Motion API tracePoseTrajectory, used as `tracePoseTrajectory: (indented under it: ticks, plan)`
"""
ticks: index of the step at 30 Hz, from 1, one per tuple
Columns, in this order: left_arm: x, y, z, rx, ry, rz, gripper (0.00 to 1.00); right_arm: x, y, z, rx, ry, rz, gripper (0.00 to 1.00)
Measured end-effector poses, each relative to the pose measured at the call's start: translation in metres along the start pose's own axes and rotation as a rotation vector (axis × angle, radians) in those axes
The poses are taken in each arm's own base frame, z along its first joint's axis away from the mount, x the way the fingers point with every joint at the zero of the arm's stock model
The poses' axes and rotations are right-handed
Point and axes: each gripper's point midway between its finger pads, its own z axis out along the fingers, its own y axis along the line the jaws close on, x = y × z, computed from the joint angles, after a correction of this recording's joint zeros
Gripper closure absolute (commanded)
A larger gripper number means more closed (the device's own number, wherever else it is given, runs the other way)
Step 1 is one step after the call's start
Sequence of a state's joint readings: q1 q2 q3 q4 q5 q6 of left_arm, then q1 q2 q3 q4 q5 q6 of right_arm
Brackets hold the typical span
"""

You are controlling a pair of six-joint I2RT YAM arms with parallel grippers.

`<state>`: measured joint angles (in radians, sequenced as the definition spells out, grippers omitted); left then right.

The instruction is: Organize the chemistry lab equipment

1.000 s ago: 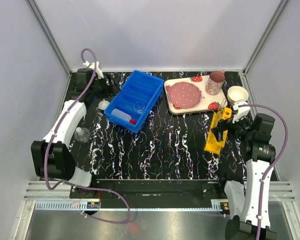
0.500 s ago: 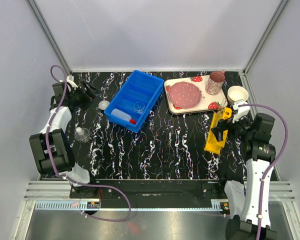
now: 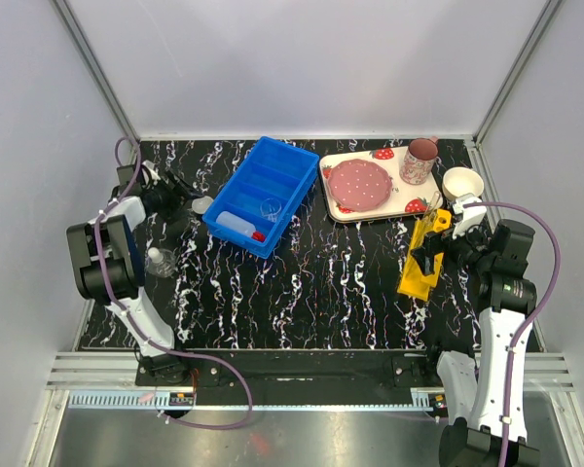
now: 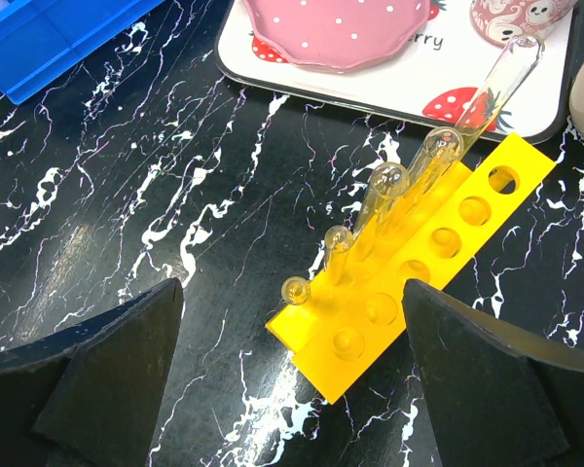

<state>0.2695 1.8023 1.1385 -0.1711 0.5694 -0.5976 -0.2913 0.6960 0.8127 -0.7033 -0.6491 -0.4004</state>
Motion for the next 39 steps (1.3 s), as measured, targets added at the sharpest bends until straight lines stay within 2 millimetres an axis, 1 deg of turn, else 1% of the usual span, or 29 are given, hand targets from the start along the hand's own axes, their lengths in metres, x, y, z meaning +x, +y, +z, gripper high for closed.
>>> tracePoseTrajectory:
  ticks: [2,4,5,6,9,11,15,18,19,21,22,24,25,29,34,39]
  plan:
    - [-0.003,0.005,0.005,-0.019,0.004,-0.002,0.28,0.0,0.0,0.0,0.0,0.0,0.0,0.0]
    - [-0.005,0.01,0.01,-0.038,0.009,0.002,0.3,0.0,0.0,0.0,0.0,0.001,0.001,0.0]
    - [-0.006,0.013,0.012,-0.046,0.01,0.003,0.35,0.0,0.0,0.0,0.0,0.001,0.001,0.0]
    - [-0.006,0.016,0.015,-0.058,0.016,0.002,0.36,0.0,0.0,0.0,-0.001,0.001,0.001,0.0]
    - [-0.005,0.027,0.021,-0.095,0.032,0.001,0.41,0.001,0.0,0.001,-0.001,0.003,0.002,0.0]
    - [-0.004,0.033,0.024,-0.118,0.043,-0.002,0.42,0.001,0.0,0.001,-0.002,0.004,0.003,0.0]
    - [-0.006,0.041,0.031,-0.154,0.058,0.007,0.49,0.001,0.0,0.001,-0.002,0.005,0.003,0.0]
    - [-0.006,0.043,0.033,-0.176,0.068,0.02,0.52,0.001,0.0,0.001,-0.002,0.006,0.004,0.0]
    - [-0.005,0.044,0.034,-0.182,0.07,0.025,0.55,0.002,0.0,0.001,-0.002,0.006,0.004,0.0]
    - [-0.005,0.044,0.036,-0.196,0.077,0.034,0.59,0.002,0.0,0.001,-0.002,0.006,0.004,0.0]
    - [-0.005,0.045,0.037,-0.203,0.081,0.041,0.64,0.002,0.0,0.001,-0.002,0.006,0.004,0.0]
    - [-0.004,0.045,0.041,-0.213,0.089,0.054,0.69,0.002,0.0,0.001,-0.002,0.006,0.004,0.0]
    - [-0.002,0.045,0.042,-0.216,0.095,0.06,0.74,0.002,0.0,0.001,-0.002,0.006,0.004,0.0]
    - [0.005,0.047,0.049,-0.234,0.115,0.073,0.84,0.002,0.0,0.001,-0.002,0.006,0.004,0.0]
    - [0.005,0.046,0.051,-0.241,0.11,0.081,0.92,0.002,0.0,0.001,-0.002,0.006,0.004,0.0]
    - [0.003,0.045,0.05,-0.243,0.101,0.084,0.94,0.002,0.0,0.001,-0.002,0.006,0.004,0.0]
